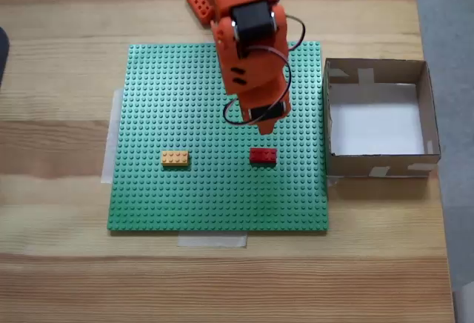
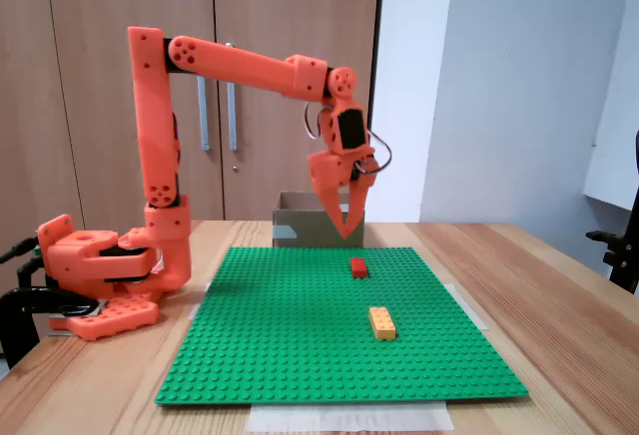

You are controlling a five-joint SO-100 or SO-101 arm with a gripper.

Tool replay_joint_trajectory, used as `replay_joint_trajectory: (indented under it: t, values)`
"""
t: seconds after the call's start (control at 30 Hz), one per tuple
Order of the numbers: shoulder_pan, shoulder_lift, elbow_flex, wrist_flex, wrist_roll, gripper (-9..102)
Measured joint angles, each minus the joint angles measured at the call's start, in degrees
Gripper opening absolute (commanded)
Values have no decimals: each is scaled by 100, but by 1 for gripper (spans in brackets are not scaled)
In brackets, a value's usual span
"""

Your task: Pick the red lego block and put it in the box.

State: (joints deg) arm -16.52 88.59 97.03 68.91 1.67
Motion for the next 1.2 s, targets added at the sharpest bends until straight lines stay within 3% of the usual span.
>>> replay_joint_trajectory:
  t: [0.3,0.47,1.2]
  values:
    - [229,-554,-185,-105,-18,12]
    - [185,-554,-185,-105,35,26]
    - [141,-932,220,-703,229,25]
